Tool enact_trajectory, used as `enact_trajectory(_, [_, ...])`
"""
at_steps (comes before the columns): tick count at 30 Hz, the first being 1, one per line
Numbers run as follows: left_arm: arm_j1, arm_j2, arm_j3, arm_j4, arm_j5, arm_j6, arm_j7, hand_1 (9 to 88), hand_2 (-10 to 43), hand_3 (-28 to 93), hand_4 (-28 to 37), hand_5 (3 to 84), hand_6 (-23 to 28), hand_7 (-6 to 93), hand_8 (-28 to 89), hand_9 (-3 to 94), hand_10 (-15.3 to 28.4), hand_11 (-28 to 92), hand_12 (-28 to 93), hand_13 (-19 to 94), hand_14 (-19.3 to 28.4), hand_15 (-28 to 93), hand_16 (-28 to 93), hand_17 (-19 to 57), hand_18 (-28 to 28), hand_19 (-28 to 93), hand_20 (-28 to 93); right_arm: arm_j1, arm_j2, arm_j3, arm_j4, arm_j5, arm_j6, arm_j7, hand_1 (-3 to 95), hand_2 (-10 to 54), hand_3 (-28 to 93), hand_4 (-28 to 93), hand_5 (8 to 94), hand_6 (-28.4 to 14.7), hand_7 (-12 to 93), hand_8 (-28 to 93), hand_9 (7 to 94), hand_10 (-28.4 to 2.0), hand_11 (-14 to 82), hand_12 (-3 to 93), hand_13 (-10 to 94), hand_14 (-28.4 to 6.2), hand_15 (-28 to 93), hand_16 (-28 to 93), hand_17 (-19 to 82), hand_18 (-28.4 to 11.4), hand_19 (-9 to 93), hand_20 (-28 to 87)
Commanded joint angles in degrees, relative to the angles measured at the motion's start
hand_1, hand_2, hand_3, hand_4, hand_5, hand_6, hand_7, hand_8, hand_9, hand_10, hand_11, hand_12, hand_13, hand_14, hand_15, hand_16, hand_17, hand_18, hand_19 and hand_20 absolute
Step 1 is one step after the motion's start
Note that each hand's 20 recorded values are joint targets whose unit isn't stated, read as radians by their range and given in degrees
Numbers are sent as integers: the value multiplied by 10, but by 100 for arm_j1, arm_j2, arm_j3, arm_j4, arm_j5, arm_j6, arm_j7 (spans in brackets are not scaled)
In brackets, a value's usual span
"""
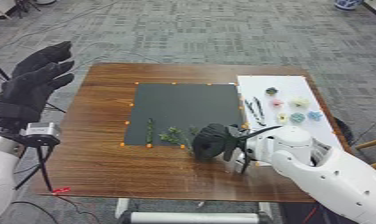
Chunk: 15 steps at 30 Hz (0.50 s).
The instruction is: Arrange flowers
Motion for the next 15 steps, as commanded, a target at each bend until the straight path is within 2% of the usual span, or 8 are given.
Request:
enact_trajectory(1, [3,-29,-26,-35,-31,71,13,263,-50,694,-247,223,23,194,-93,141,92,183,194,52,119,364,-40,-115,175,383,85,48,-19,-102,158,-116,20,-6,305,107,932,-167,586,12,366,-49,608,-114,430,624,542,-121,776,413,247,-200,779,508])
enact_trajectory(15, [-18,-36,-9,-28,-39,54,27,262,-48,696,-250,224,24,195,-93,142,92,186,195,52,119,366,-41,-115,176,385,85,164,-569,-138,292,83,44,5,299,104,932,-173,579,11,360,-57,607,-115,430,622,543,-122,781,401,247,-200,777,509])
